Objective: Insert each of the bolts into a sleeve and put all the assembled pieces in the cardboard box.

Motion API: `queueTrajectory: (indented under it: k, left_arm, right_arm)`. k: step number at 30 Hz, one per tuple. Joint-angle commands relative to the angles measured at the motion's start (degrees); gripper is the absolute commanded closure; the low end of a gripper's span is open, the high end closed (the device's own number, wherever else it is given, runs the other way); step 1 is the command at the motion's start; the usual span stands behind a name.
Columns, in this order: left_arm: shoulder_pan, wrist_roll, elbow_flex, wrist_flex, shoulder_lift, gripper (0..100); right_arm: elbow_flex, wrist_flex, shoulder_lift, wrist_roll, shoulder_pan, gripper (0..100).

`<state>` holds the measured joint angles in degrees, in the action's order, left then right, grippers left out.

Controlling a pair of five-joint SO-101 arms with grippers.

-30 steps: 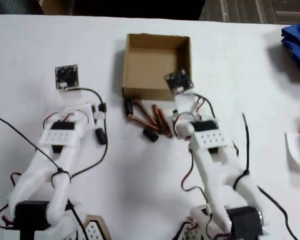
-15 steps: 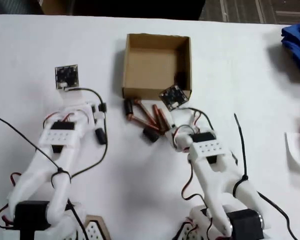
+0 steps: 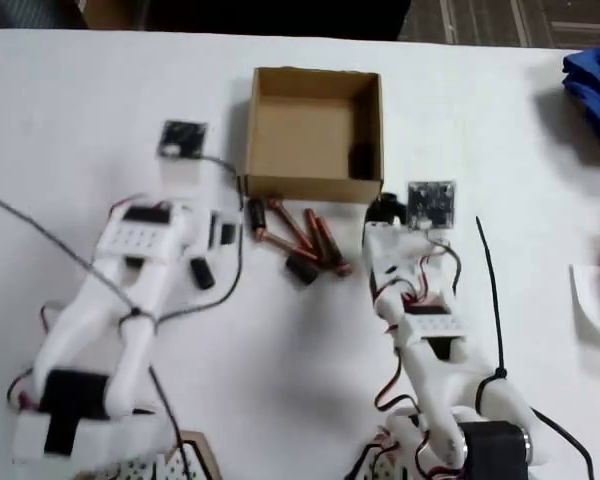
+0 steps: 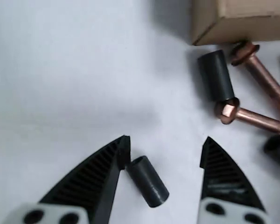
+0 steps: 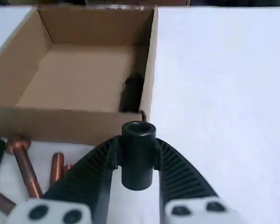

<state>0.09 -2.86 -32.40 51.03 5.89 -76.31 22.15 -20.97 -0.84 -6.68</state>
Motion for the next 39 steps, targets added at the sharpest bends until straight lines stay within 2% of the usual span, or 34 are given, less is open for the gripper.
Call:
queueTrajectory:
  k: [1, 4, 8, 10, 13, 20, 26, 33, 39]
  left_arm:
    - [3.5, 0.6, 19.0, 11.6, -7.8, 74]
    - [7.7, 2.1, 29.3, 16.8, -14.8, 74]
    - [11.7, 13.4, 39.5, 21.5, -24.1, 74]
    - [12.8, 16.2, 44.4, 24.4, -28.0, 74]
    - [13.4, 16.7, 50.7, 27.7, -33.1, 74]
    - [13.5, 15.9, 58.4, 29.8, -39.9, 74]
    - [14.9, 0.9, 64.7, 38.0, -39.9, 74]
    - [14.8, -22.3, 73.4, 49.8, -39.9, 74]
    - [17.3, -24.5, 69.7, 50.7, -40.4, 78]
  right_arm:
    - [-1.1, 7.0, -2.2, -1.1, 0.6, 97.6]
    - [-1.2, 8.8, -2.2, -1.0, 1.1, 97.6]
    - [-1.8, 9.3, -1.1, -1.2, 0.6, 97.6]
    - [-1.5, 9.4, 0.6, -1.3, 0.5, 97.6]
    - [-0.8, 10.9, 3.4, -1.3, 0.1, 97.6]
    - [-0.5, 19.7, 9.8, -1.3, 0.0, 97.6]
    - [-0.5, 25.6, 13.8, -1.3, 0.0, 97.6]
    - [-0.5, 29.8, 16.7, -1.3, 0.0, 97.6]
    - [-0.5, 30.2, 16.9, -1.3, 0.0, 97.6]
